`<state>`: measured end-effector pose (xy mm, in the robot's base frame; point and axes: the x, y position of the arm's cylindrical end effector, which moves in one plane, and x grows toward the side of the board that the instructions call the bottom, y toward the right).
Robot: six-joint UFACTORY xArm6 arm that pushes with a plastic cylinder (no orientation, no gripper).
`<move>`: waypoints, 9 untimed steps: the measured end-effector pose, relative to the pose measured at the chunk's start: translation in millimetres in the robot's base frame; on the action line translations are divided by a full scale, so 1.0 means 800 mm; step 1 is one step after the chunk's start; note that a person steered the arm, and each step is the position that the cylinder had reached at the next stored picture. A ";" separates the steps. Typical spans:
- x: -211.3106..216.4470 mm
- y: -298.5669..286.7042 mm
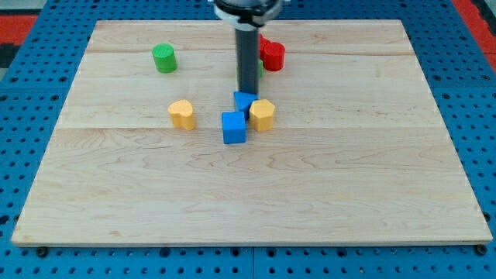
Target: Slightly move the blue blocks towards down
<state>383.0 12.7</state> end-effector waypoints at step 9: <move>0.027 -0.069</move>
<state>404.7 -42.2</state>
